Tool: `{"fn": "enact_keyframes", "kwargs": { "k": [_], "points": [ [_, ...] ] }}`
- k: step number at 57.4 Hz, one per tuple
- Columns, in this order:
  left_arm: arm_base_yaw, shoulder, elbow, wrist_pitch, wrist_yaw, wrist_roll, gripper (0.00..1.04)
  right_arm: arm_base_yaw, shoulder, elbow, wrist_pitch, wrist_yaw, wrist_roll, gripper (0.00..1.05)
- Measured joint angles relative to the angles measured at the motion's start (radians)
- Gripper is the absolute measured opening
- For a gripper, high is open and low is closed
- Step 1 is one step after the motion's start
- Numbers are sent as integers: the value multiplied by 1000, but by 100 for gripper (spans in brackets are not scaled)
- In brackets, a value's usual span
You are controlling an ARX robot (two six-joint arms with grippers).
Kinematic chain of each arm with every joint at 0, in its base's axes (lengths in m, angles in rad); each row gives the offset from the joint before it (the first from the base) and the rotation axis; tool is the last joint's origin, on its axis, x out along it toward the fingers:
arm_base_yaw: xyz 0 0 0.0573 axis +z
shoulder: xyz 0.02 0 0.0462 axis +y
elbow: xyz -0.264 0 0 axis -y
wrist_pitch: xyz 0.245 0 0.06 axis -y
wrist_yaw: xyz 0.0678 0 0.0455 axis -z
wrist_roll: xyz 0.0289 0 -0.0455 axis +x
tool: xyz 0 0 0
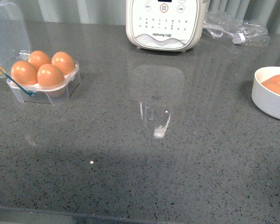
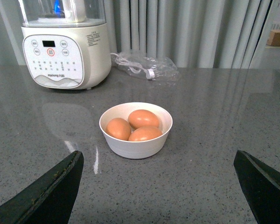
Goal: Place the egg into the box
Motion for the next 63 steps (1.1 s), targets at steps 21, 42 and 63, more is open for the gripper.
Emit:
{"fn": "enact_keyframes", "kwargs": {
  "k": [21,42,63],
  "points": [
    [110,659,289,249,68,102,98,0,0,0,0,0,0,97],
    [150,827,526,193,106,160,98,0,0,0,0,0,0,97],
    [54,908,618,167,111,150,98,0,0,0,0,0,0,97]
  ]
}}
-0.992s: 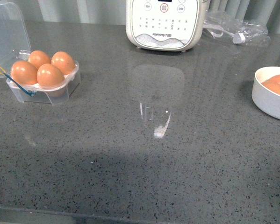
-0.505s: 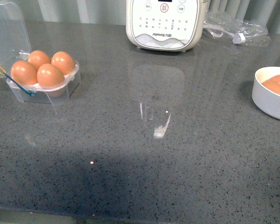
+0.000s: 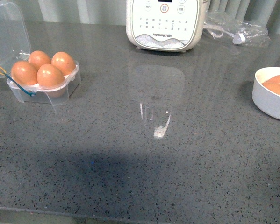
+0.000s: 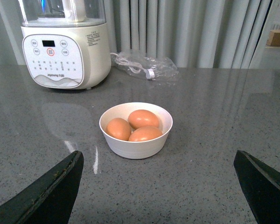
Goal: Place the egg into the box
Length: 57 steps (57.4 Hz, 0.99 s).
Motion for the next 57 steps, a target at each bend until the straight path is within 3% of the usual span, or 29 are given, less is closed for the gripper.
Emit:
{"fn": "enact_keyframes", "kwargs": {
  "k": [21,38,57],
  "points": [
    [-159,-114,-24,-44,22,-53,98,0,0,0,0,0,0,97],
    [-393,-296,-205,-109,69,-21,98,0,0,0,0,0,0,97],
    [-325,-462,-227,-114,101,-56,98,0,0,0,0,0,0,97]
  ]
}}
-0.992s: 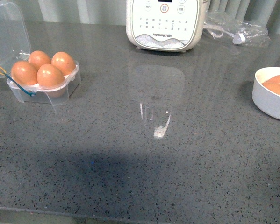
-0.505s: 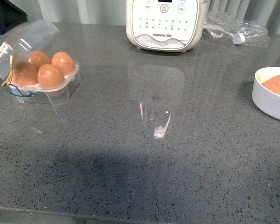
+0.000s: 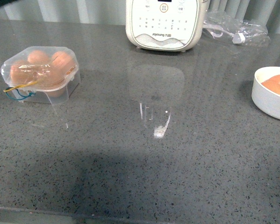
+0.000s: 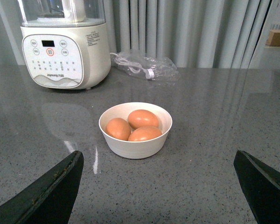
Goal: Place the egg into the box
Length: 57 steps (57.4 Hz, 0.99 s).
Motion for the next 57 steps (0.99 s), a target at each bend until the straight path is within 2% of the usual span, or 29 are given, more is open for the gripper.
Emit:
{"fn": "enact_keyframes", "kwargs": {
  "k": [16,28,44,57],
  "points": [
    [122,-204,-105,-92,65,18,98,0,0,0,0,0,0,97],
    [277,-370,-175,-198,212,48,98,0,0,0,0,0,0,97],
    [492,-481,-263,-319,339,149,98,0,0,0,0,0,0,97],
    [552,-493,-298,-347,377,194,98,0,0,0,0,0,0,97]
  ]
}}
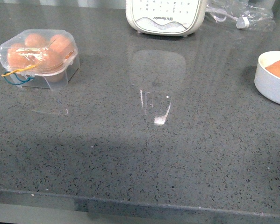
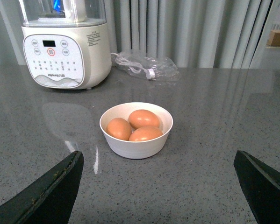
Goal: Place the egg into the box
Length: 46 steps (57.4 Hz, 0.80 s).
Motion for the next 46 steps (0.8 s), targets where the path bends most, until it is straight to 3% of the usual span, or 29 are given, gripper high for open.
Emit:
{"fn": "enact_keyframes", "kwargs": {
  "k": [12,16,20,32,38,40,46],
  "points": [
    [-3,-19,-13,4,-22,6,97,0,0,0,0,0,0,97],
    [-61,-72,-132,264,-198,-100,82,0,0,0,0,0,0,97],
    [-113,-127,-185,343,-270,-147,69,0,0,0,0,0,0,97],
    [-269,-278,-264,288,-423,-195,24,0,0,0,0,0,0,97],
    [-311,-322,-282,263,-464,-199,8,0,0,0,0,0,0,97],
    [-324,-336,-286,255,-476,-202,3,0,0,0,0,0,0,97],
    [-370,-389,-303,223,-519,-206,4,0,0,0,0,0,0,97]
  ]
}}
